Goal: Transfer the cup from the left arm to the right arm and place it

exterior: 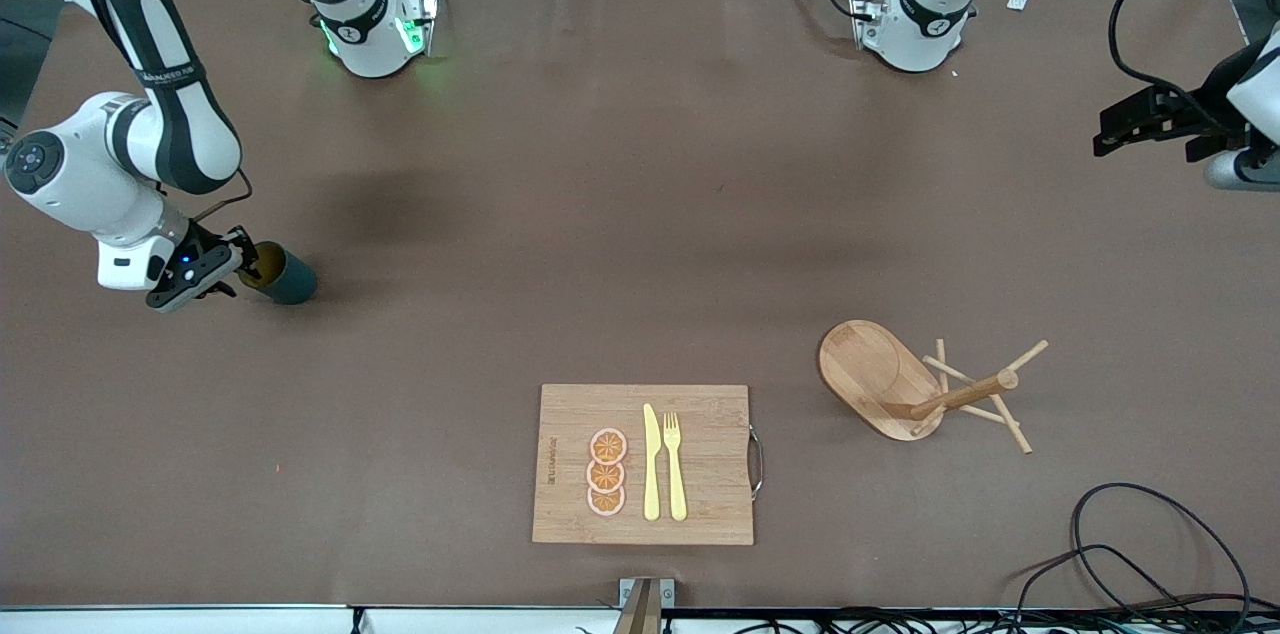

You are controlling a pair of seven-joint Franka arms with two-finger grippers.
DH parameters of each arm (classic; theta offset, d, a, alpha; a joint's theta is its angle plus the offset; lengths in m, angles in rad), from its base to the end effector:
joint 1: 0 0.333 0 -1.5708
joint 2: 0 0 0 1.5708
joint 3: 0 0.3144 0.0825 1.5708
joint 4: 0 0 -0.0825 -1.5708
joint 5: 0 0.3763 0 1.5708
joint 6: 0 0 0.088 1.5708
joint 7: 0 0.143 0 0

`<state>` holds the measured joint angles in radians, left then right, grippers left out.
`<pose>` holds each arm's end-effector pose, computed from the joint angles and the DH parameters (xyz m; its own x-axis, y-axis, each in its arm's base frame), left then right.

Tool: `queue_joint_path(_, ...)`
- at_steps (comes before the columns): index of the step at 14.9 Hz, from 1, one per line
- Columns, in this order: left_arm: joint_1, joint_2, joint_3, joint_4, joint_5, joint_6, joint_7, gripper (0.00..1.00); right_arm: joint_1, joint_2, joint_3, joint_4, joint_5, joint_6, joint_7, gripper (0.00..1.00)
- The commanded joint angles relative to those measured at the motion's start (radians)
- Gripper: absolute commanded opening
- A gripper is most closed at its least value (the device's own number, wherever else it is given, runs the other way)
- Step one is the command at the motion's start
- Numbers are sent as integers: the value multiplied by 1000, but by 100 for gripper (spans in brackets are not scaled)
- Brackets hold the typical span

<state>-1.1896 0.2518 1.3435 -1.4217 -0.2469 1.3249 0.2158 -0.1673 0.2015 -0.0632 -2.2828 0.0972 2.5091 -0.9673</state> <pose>0.5419 -0.0259 0.5908 0.9839 -0.0928 -0.1530 -0.0885 -0.9955 0.0343 0.5167 -0.1205 0.2365 0.7887 0.6126 0.0520 0.6137 -0.7895 -0.0069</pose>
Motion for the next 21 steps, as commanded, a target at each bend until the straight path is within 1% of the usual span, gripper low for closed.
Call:
queue_joint_path(1,134,-14,-134,41,-9,-29,13,100,-14,-24,22,145,6,-238,169,100)
queue_joint_path(3,220,-17,-234,58,-5,-29,13,100,-8,-22,22,294,4,-437,307,100)
queue_joint_path(5,284,-17,-299,76,0,-32,13,100,18,-27,22,386,-7,-551,460,100)
queue_joint_path(6,345,-19,-357,81,-3,-32,13,100,29,-30,22,425,-8,-602,537,100)
queue_joint_path(7,419,-20,-444,95,0,-32,13,100,40,-30,22,466,-10,-655,614,100)
queue_joint_path(9,546,-38,-590,104,6,-32,11,100,74,-30,23,561,-55,-780,755,100)
queue_joint_path(11,628,-39,-661,109,3,-30,13,100,122,-31,23,643,-83,-889,873,100)
queue_joint_path(13,711,-37,-751,127,1,-29,8,100,158,-30,23,719,-102,-970,929,100)
queue_joint_path(14,763,-37,-811,133,1,-27,1,100,163,-24,23,773,-105,-999,932,100)
queue_joint_path(15,824,-37,-880,133,3,-26,-4,100,160,-19,22,826,-103,-1041,930,100)
queue_joint_path(16,907,-39,-964,133,3,-23,-6,100,157,-14,20,862,-94,-1084,929,100)
queue_joint_path(18,1042,-39,-1113,135,8,-15,-7,100,160,-16,20,904,-94,-1116,929,100)
queue_joint_path(20,1114,-42,-1193,133,35,-10,-7,100,163,-16,22,908,-88,-1121,943,100)
queue_joint_path(21,1154,-45,-1258,132,81,-9,-9,100,164,-16,23,908,-88,-1121,944,100)
